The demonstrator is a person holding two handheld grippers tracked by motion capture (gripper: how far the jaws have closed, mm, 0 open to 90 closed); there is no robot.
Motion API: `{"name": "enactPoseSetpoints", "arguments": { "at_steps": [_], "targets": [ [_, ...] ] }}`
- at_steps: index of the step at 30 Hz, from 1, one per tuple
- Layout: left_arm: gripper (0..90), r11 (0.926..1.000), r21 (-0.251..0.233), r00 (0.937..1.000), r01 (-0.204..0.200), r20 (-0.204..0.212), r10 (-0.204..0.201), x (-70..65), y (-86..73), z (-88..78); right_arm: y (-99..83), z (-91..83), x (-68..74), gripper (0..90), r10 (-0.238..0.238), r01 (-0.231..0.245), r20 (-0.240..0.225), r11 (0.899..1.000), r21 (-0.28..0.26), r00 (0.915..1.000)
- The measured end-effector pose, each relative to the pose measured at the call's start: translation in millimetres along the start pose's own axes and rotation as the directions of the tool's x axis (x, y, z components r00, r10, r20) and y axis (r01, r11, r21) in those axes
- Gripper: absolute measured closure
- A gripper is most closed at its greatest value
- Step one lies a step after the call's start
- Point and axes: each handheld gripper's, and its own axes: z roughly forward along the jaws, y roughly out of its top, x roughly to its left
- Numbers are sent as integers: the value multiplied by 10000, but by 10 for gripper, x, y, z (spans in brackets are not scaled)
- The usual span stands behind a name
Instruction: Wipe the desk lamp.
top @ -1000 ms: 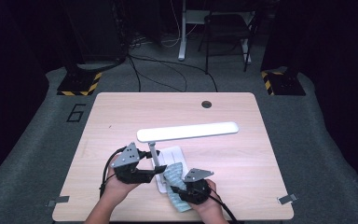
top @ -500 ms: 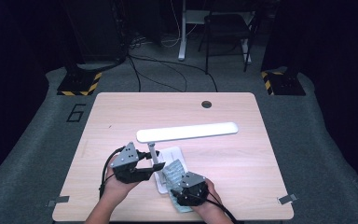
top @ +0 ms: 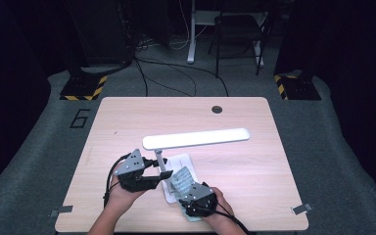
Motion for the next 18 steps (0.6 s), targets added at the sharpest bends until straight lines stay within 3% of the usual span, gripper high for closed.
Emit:
{"name": "enactPoseSetpoints", "arguments": {
  "at_steps": [1, 3, 4, 10, 11, 16, 18],
  "targets": [
    [530, 10000, 63, 10000, -6, 38, 6, 4, 3, -3, -7, -1, -17, 409, -136, 136, 8, 9999, -58, 9999],
    [530, 10000, 41, 10000, 19, 36, -19, 4, 3, 1, -19, -22, -31, 436, 66, -66, 48, 10000, -8, 10000],
    [530, 10000, 44, 10000, 25, 38, -25, 5, 3, 0, -32, -28, -68, 449, -155, 154, -42, 9999, -60, 9999],
    [530, 9999, 72, 10000, 70, -3, -70, 1, 7, 2, -102, -110, -180, 521, 461, -460, -35, 9989, 91, 9989],
    [530, 10000, 85, 10000, 52, -41, -52, 0, 8, 3, -121, -131, -219, 527, 384, -384, -10, 9991, 165, 9993],
    [529, 10000, 75, 9998, -22, -176, 23, -2, 12, 8, -234, -178, -379, 519, 1390, -1391, 103, 9902, 140, 9902],
    [528, 10000, 15, 9999, 81, -153, -81, -10, 9, 17, -243, -183, -377, 516, 1725, -1728, 150, 9848, 177, 9849]
  ]
}}
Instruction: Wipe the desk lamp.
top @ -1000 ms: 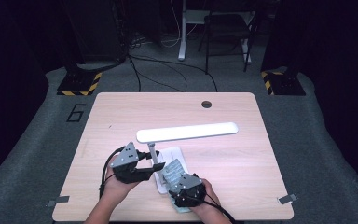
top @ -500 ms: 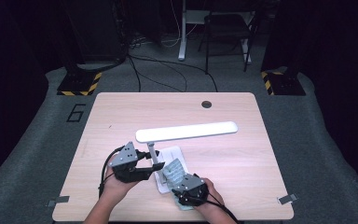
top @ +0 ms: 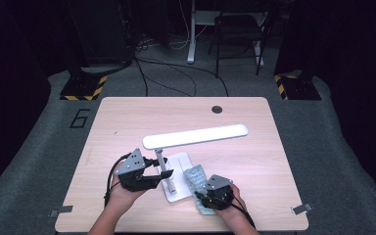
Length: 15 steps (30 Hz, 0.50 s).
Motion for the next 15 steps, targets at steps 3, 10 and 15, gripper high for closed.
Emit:
{"name": "enactPoseSetpoints", "arguments": {
  "at_steps": [3, 10, 15],
  "targets": [
    [522, 9999, 25, 9998, 159, 124, -160, 9, -3, -3, 2, -4, 48, 521, -162, 162, 238, 9999, 14, 9996],
    [378, 9989, 122, 9975, 445, 544, -451, 6, 11, 33, 28, 20, 99, 523, -50, 52, 264, 10000, -66, 9996],
    [302, 9978, 58, 9968, 658, 460, -660, 21, 19, 25, 85, 39, 202, 519, -283, 280, 392, 9996, 74, 9988]
  ]
}}
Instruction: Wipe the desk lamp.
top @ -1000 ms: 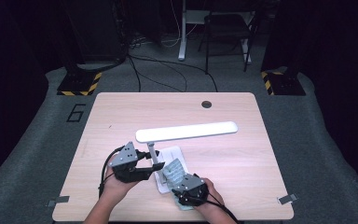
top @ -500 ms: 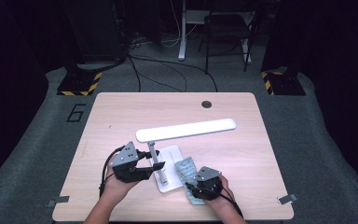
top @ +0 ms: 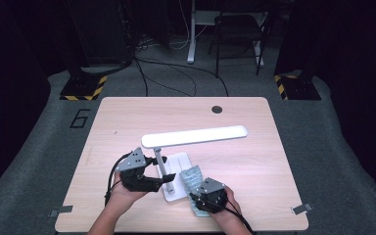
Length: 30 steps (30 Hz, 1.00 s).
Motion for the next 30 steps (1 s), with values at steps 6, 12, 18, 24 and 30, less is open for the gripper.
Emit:
{"name": "enactPoseSetpoints", "arguments": {
  "at_steps": [6, 12, 18, 24, 30],
  "targets": [
    [194, 9999, 99, 9999, -32, 167, 31, -31, 10, 23, 126, 65, 188, 523, -298, 281, -509, 9991, -322, 9983],
    [143, 9998, 172, 9998, 35, 170, -38, -44, 17, 30, 244, 174, 311, 521, -471, 441, -804, 9983, -390, 9956],
    [44, 9994, 321, 9994, -157, 311, 147, -85, 26, 69, 257, 195, 268, 521, -229, 199, -1017, 9993, -307, 9945],
    [2, 9989, 473, 10000, -36, -6, 37, -122, 47, 97, 253, 201, 260, 531, -350, 315, -971, 9988, -369, 9947],
    [1, 9986, 253, 9988, 461, 137, -465, -108, 42, 90, 243, 205, 251, 535, -306, 264, -1037, 9988, -412, 9941]
  ]
}}
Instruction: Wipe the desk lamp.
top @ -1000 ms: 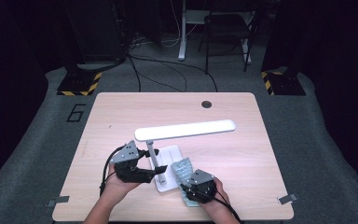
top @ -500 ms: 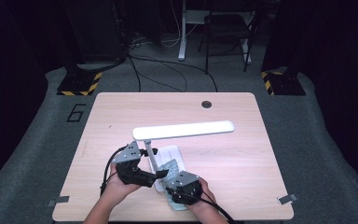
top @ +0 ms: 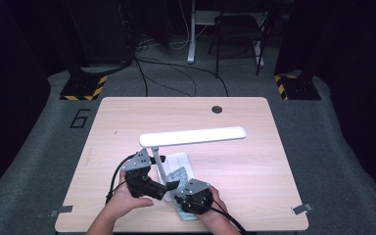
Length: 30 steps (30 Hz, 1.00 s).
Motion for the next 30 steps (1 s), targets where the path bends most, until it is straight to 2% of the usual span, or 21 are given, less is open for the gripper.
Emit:
{"name": "enactPoseSetpoints", "arguments": {
  "at_steps": [6, 9, 11, 13, 17, 23, 24, 30],
  "targets": [
    [1, 9996, 73, 9996, -264, -15, 264, -5, -5, 2, -6, -5, 13, 534, 178, -178, 52, 9998, 15, 9998],
    [1, 9990, 168, 9991, -421, 76, 420, -1, -8, -7, -13, -4, 10, 534, 12, -12, 88, 10000, -73, 10000],
    [11, 9986, 93, 9986, -520, -90, 521, -2, -16, -3, -20, -4, 22, 533, 123, -121, 126, 9999, -116, 9998],
    [58, 9974, 95, 9964, -715, -445, 719, -8, -18, -6, -22, -5, 25, 533, 154, -153, 149, 9998, -119, 9998],
    [218, 9988, -56, 9969, -479, -625, 475, 41, -26, -63, -30, 0, 25, 534, 143, -139, 186, 9997, -217, 9997],
    [468, 9985, -238, 9913, -483, -1239, 450, 101, -46, -117, -36, -3, 20, 534, 31, -26, 197, 9997, -235, 9998],
    [512, 9986, -134, 9915, -517, -1203, 497, 115, -48, -135, -37, -2, 17, 534, -4, 9, 196, 9997, -243, 9998],
    [525, 9974, -103, 9900, -715, -1227, 697, 109, -51, -139, -70, -26, -35, 545, -11, 19, 322, 9997, -246, 9995]
  ]
}}
